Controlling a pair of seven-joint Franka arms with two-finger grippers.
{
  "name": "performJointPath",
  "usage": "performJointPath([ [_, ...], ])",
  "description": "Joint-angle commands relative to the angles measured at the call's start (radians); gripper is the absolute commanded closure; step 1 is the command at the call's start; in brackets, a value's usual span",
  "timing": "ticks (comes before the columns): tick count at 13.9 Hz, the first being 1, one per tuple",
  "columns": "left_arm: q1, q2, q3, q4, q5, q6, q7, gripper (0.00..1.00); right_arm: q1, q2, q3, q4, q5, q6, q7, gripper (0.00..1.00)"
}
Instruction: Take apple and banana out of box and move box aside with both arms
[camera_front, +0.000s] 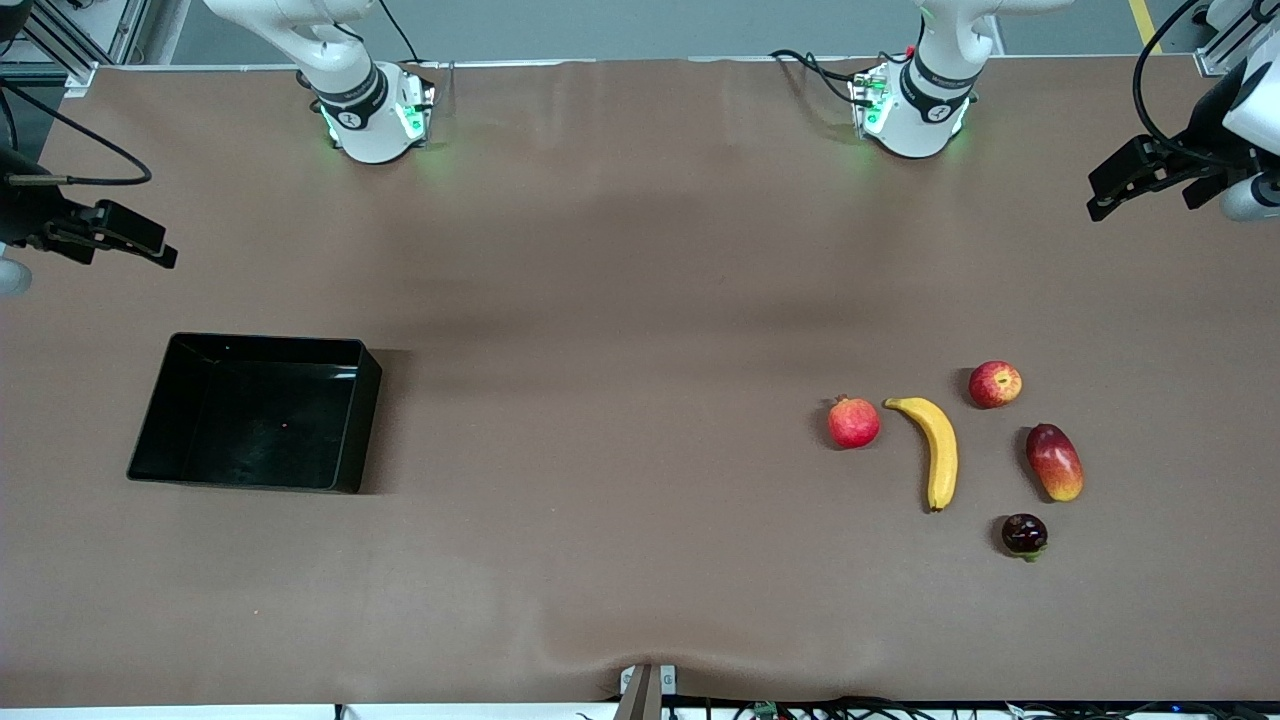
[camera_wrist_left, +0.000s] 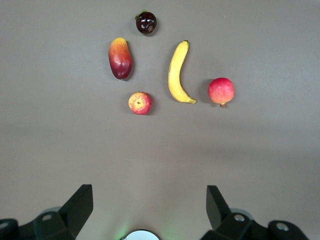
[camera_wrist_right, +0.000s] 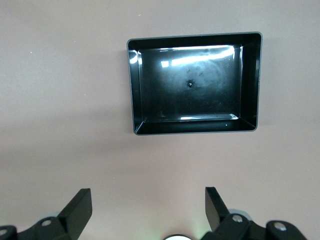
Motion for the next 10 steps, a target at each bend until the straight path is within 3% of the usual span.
performJointPath([
  [1, 0.005, -0.018, 0.002, 0.002, 0.0, -0.021, 0.007, 0.0, -0.008, 0.004, 0.009, 0.026, -0.026, -0.021, 0.003, 0.0],
  [4, 0.004, -0.017, 0.001, 0.012, 0.0, -0.027, 0.003, 0.0, -0.008, 0.001, 0.015, 0.026, -0.068, -0.015, 0.002, 0.0],
  [10, 0.002, -0.014, -0.002, 0.013, 0.002, -0.045, 0.001, 0.0, -0.008, -0.002, 0.012, 0.024, -0.056, -0.007, -0.001, 0.0],
])
